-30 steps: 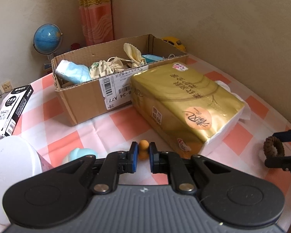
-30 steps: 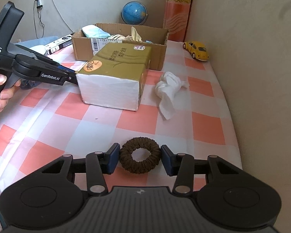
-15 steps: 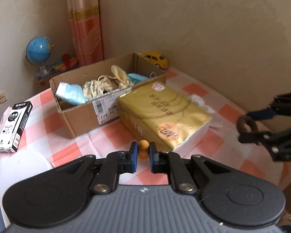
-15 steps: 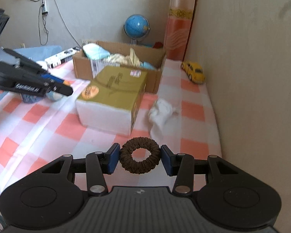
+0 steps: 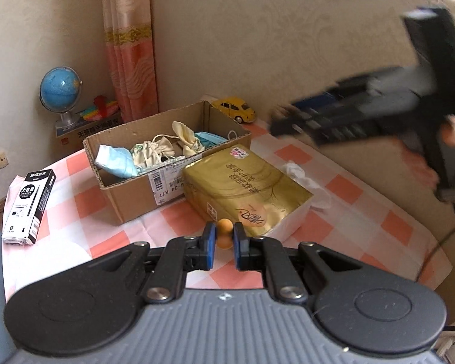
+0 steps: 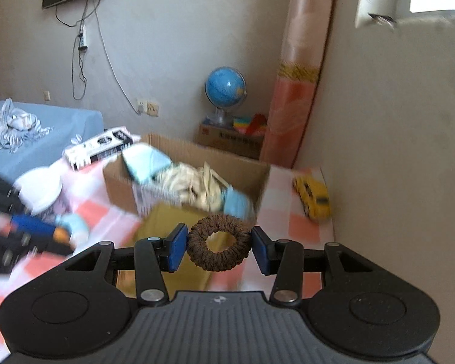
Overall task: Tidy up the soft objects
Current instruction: 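Carry the scrunchie into the box and open the right gripper while the left holds the peg, then carry the orange peg into the box and open the left gripper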
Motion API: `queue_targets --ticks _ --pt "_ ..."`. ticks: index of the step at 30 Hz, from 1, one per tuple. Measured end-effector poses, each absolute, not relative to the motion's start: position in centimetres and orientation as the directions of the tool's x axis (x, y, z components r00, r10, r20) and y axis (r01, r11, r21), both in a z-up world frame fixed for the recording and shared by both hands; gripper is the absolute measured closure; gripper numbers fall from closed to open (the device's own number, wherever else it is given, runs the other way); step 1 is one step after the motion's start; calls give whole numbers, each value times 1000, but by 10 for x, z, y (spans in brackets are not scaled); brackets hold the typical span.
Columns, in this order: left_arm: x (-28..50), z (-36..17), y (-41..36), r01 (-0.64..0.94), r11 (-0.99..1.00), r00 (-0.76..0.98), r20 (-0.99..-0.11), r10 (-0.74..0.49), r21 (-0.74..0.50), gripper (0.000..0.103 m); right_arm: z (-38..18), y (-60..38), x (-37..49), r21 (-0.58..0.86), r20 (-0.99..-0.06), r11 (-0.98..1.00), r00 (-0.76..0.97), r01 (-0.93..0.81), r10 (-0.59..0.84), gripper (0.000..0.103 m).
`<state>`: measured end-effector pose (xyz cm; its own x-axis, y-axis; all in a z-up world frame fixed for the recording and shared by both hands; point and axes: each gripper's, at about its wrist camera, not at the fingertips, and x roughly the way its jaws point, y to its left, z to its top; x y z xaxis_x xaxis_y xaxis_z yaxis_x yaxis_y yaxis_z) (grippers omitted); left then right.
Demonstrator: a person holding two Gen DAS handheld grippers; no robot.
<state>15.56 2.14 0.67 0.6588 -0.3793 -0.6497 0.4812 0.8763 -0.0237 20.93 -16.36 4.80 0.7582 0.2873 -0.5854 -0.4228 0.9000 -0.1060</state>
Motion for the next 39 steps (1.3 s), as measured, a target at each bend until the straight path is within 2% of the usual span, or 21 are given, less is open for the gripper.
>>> queue_targets --ticks 11,14,16,19,26,35,39 --pt "160 -1 31 445 895 659 -662 -356 -38 93 36 -122 292 -102 -616 887 729 -450 299 50" --pt "161 0 32 443 895 660 -662 -356 -39 93 28 -122 296 -81 -634 891 712 -448 300 32" --pt "162 0 33 445 895 661 -661 -356 -36 93 26 -126 290 -60 -623 894 716 -444 314 12" --pt "166 2 33 446 894 658 -664 -354 -35 93 25 -139 276 -9 -617 901 711 -433 336 0" --pt "179 11 26 453 891 656 -669 -350 -23 93 23 -169 235 46 -647 933 701 -358 301 0" --pt "224 36 4 469 883 656 -667 -353 -6 93 14 -189 171 24 -646 963 731 -269 220 0" --pt "252 48 -13 482 876 652 -667 -361 -3 93 8 -193 150 40 -643 959 728 -280 239 0"
